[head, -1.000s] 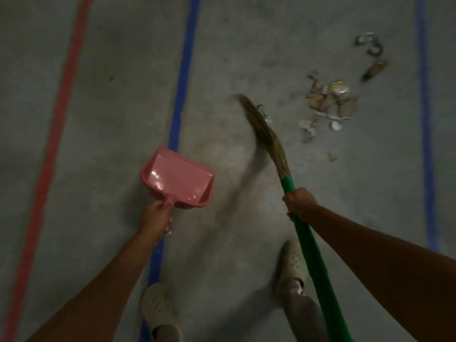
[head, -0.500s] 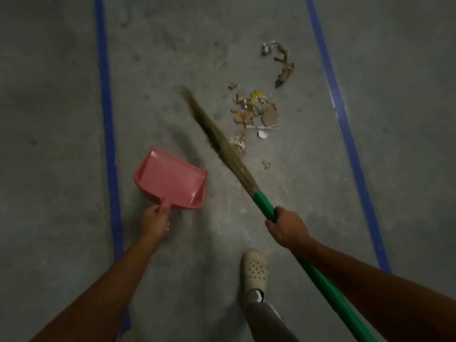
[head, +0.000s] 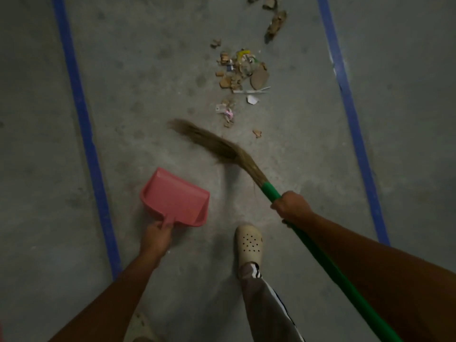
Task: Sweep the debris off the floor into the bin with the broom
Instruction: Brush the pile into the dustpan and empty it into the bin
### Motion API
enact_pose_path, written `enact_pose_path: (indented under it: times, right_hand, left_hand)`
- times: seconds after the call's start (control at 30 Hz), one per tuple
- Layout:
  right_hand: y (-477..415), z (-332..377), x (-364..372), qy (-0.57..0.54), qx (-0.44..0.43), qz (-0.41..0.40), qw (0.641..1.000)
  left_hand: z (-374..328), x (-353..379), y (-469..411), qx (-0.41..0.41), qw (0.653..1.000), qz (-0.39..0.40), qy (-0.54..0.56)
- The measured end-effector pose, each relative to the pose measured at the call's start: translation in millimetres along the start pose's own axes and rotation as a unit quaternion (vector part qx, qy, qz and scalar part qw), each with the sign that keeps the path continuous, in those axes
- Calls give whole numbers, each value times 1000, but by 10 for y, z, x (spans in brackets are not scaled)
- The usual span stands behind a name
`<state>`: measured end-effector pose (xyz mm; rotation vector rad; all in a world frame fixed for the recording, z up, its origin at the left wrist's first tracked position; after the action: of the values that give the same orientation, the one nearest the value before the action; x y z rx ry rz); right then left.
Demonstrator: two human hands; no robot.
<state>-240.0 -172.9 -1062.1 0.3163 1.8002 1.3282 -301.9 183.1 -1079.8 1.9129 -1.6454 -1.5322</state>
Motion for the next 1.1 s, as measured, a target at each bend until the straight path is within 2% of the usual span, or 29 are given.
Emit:
enact_pose_path:
  times: [0.13, 0.27, 0.43, 0.57, 0.63, 0.77, 0.93, 1.1]
  right_hand:
    - [-45, 97, -330, 25, -56, -101, 993]
    - [56, 92, -541, -25, -97, -140, 985]
    - [216, -116, -519, 3, -122, -154, 980]
    - [126, -200, -225, 114, -81, -116, 983]
    - [41, -127, -119, 125, -48, -104, 985]
    - [-41, 211, -57, 43, 15, -122, 991]
    - [372, 822, -31, -9, 11, -176, 984]
    - [952, 1253, 74, -104, 38, -172, 979]
  left_hand:
    - [-586, 22, -191, 32, 998, -5, 46]
    - [-1096, -53, -386, 75, 995, -7, 64]
    - [-1463, -86, -589, 105, 992, -2, 68]
    - [-1377, 0, -815, 94, 993, 15, 69]
    - [-1231, 19, -931, 82, 993, 38, 69]
    - [-1105, -137, -1211, 94, 990, 97, 43]
    - [-1350, -699, -1517, 132, 982, 135, 15]
    - [-1733, -1233, -1758, 174, 969, 174, -37]
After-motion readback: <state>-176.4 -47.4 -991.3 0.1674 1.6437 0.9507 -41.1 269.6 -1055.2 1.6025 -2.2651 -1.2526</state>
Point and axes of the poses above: each hand's wrist, its own y-axis away from the middle knuckle, its own x-axis out of the palm, z = x × y, the point moved 2 cm from there along -y, towards the middle knuckle, and after that the axes turned 10 degrees about x, right-handed, at the moved point
